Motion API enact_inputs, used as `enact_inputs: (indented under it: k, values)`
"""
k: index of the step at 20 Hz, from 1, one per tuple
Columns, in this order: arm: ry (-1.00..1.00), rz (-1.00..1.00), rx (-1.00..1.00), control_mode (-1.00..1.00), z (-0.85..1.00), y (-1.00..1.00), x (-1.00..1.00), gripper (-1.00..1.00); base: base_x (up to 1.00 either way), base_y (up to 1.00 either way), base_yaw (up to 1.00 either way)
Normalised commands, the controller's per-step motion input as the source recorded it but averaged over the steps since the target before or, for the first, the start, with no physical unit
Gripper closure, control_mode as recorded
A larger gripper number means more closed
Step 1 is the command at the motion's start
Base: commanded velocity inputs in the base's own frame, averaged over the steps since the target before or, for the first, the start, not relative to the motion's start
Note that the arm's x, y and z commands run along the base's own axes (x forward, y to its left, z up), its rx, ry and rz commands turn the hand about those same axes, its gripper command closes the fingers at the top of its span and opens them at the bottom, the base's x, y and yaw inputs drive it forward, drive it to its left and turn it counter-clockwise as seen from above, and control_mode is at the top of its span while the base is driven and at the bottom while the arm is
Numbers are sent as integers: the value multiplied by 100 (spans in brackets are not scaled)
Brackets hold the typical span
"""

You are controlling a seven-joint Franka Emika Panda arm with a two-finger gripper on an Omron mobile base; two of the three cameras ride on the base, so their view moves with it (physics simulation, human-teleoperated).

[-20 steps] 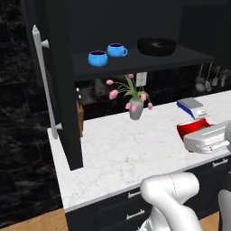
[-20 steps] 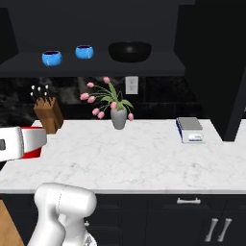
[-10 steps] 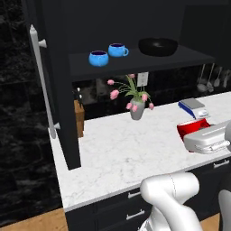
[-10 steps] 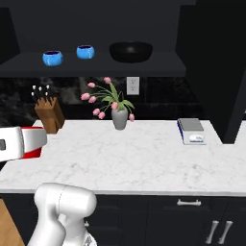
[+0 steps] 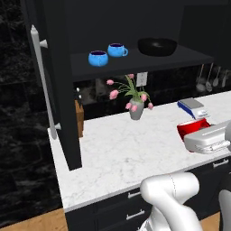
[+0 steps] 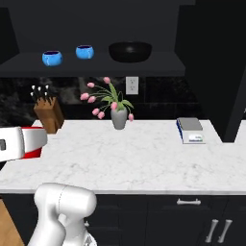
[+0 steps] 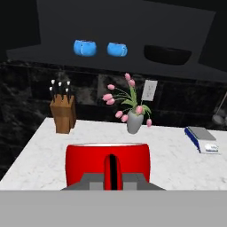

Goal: Gather all objects into one cabinet and sort the glasses and bowls to opposite sides.

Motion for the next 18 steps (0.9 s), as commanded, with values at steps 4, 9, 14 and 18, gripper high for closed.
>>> enact_inputs:
  k: [4, 9, 14, 18]
  values:
    - [0, -9, 0, -100, 0, 0, 61, 100, 21, 0, -3]
    - [-7, -12, 0, -100, 5, 0, 62, 100, 0, 0, 0]
    - [-20, -8, 1, -100, 6, -1, 28, 100, 0, 0, 0]
    - [-29, 0, 8, -100, 4, -9, -12, 100, 0, 0, 0]
